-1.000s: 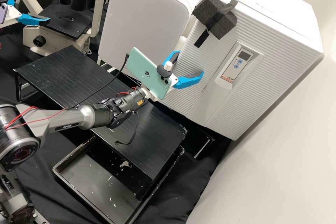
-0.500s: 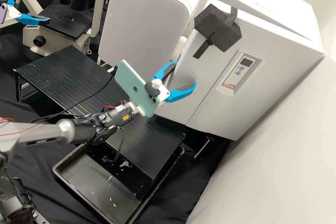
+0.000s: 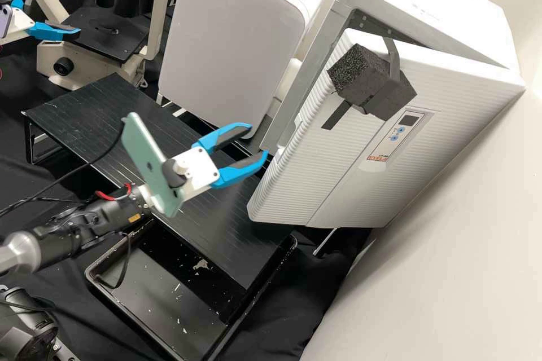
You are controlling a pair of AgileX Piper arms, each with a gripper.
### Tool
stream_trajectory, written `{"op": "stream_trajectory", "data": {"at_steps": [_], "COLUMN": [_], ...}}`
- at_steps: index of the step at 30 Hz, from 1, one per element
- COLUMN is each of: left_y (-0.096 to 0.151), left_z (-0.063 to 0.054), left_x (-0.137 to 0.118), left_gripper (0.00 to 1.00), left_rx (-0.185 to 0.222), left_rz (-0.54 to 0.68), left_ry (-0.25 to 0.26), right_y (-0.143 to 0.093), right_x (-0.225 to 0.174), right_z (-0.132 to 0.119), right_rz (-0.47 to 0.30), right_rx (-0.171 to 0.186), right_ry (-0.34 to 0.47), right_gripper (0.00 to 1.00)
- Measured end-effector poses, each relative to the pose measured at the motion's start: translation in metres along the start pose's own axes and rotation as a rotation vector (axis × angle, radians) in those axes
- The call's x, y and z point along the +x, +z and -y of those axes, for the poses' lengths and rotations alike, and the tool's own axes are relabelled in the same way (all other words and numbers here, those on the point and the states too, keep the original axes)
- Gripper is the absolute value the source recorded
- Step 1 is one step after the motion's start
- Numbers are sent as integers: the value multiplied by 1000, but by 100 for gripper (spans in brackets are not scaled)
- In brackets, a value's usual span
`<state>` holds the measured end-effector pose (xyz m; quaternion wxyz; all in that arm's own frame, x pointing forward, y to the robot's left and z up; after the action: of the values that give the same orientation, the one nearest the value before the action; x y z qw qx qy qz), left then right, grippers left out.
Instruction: Open the incubator door
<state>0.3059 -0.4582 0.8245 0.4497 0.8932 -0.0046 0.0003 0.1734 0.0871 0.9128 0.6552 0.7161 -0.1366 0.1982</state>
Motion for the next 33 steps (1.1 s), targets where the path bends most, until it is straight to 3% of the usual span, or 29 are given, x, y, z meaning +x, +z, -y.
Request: {"op": "stream_trajectory", "data": {"at_steps": [4,8,15,23,27,33], "left_y": [0,0,0,0,0,0], "left_z": [0,0,0,0,0,0], "left_x": [0,0,0,0,0,0], "left_gripper": [100,100,100,100,100,100], "left_rx": [0,0,0,0,0,0], "left_rz": [0,0,0,0,0,0], "left_ry": [0,0,0,0,0,0], "right_y": [0,0,6,25,32,39], "right_x": [-12,-13,18,53,58,57], "right_z": [1,0,18,49,50,42], "right_rz": [-26,-42,-22,53,106,195], "right_rx": [-25,-28,-68,-127,-147,-219], "right_ry": [-8,22,28,-53,-28,66], "right_gripper": [0,0,0,0,0,0]}}
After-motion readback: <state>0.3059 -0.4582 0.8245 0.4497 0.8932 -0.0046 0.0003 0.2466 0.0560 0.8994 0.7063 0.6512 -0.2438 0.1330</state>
